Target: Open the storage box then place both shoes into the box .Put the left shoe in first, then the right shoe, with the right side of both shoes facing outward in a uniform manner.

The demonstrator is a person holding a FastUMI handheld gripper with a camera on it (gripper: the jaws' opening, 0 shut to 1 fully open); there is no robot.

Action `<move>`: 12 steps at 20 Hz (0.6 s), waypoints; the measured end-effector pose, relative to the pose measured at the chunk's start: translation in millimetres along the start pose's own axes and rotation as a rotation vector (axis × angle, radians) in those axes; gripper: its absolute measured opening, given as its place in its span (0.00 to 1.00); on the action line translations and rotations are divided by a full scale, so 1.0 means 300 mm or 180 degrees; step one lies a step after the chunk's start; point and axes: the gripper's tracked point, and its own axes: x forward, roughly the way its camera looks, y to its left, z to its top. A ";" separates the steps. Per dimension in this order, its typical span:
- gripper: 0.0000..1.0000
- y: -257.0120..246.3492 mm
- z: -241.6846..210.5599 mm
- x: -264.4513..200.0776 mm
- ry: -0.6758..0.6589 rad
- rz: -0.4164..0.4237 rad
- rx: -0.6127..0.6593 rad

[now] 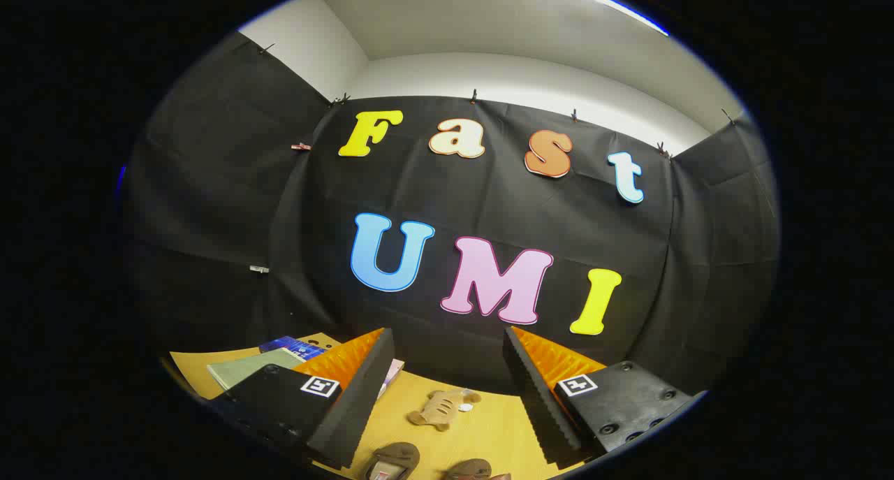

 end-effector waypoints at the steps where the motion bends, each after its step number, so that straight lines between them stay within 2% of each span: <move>1: 0.97 -0.001 -0.003 0.003 0.0008 0.0006 0.0010; 12: 0.97 -0.019 -0.039 0.036 0.0095 -0.0030 0.0065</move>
